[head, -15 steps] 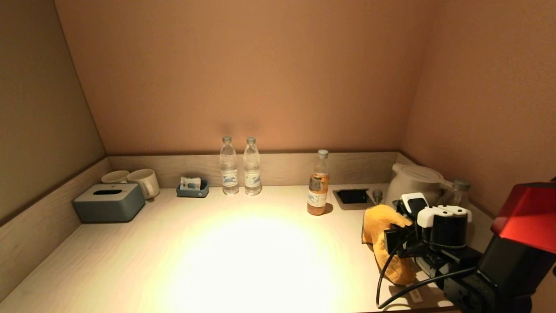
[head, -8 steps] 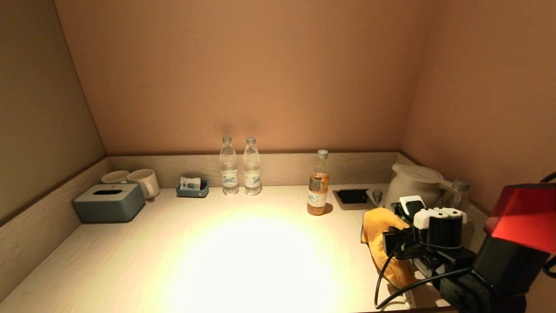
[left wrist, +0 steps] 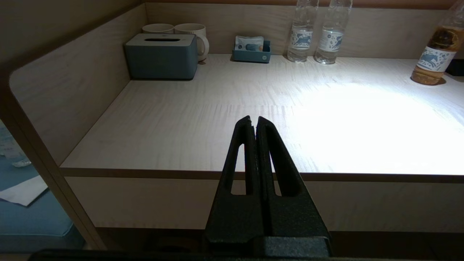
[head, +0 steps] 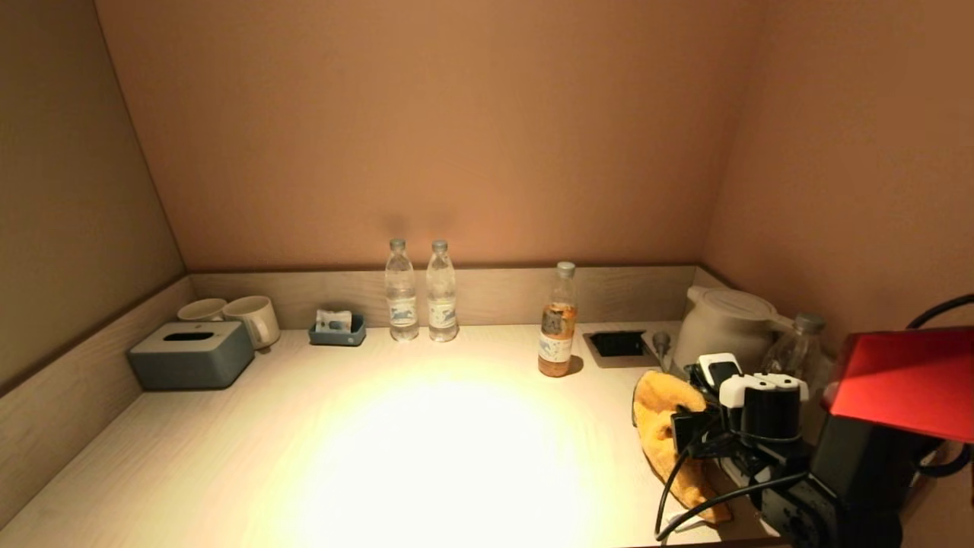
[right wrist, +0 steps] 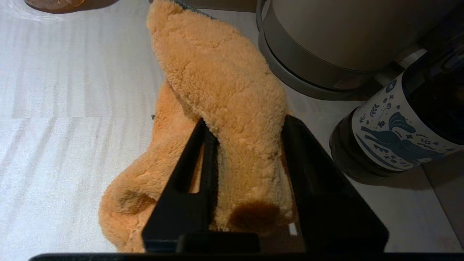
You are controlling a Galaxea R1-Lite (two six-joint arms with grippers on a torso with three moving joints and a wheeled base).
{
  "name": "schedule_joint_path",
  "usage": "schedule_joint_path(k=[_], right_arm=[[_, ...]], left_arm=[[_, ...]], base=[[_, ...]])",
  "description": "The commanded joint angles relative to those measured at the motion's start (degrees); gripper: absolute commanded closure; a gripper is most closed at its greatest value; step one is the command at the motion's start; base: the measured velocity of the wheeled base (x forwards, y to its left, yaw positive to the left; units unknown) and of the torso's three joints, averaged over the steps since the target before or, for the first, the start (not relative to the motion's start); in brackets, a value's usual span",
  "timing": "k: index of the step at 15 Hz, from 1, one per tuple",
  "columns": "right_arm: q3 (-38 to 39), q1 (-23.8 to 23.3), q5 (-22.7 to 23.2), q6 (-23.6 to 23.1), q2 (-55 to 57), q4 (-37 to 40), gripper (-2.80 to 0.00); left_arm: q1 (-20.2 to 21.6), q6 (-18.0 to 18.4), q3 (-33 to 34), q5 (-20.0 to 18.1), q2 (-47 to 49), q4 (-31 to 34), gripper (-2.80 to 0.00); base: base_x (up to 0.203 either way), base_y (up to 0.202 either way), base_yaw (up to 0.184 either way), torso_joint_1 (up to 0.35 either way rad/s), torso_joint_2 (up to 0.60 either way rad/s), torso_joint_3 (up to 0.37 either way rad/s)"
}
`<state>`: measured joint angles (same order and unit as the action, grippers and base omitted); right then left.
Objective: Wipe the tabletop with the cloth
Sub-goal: Place the tablecloth
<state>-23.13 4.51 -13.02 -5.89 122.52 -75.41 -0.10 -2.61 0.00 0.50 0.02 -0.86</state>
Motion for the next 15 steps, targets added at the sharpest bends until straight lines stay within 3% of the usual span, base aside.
schedule_joint_path(k=[1,15], right_arm=[[0.27,-0.12,-0.08,0.09,1.4,-1.49,-2.8],[7.27,0.31,0.5,-0.8,-14.59,-4.04,-2.8]], left_arm=[[0.01,-0.03,0.0,0.02,-0.02,-0.02,0.0],[0.01,-0.03,0.0,0.02,-0.02,-0.02,0.0]], base=[[0.0,0.0,0.0,0.0,0.0,0.0],[0.0,0.0,0.0,0.0,0.0,0.0]])
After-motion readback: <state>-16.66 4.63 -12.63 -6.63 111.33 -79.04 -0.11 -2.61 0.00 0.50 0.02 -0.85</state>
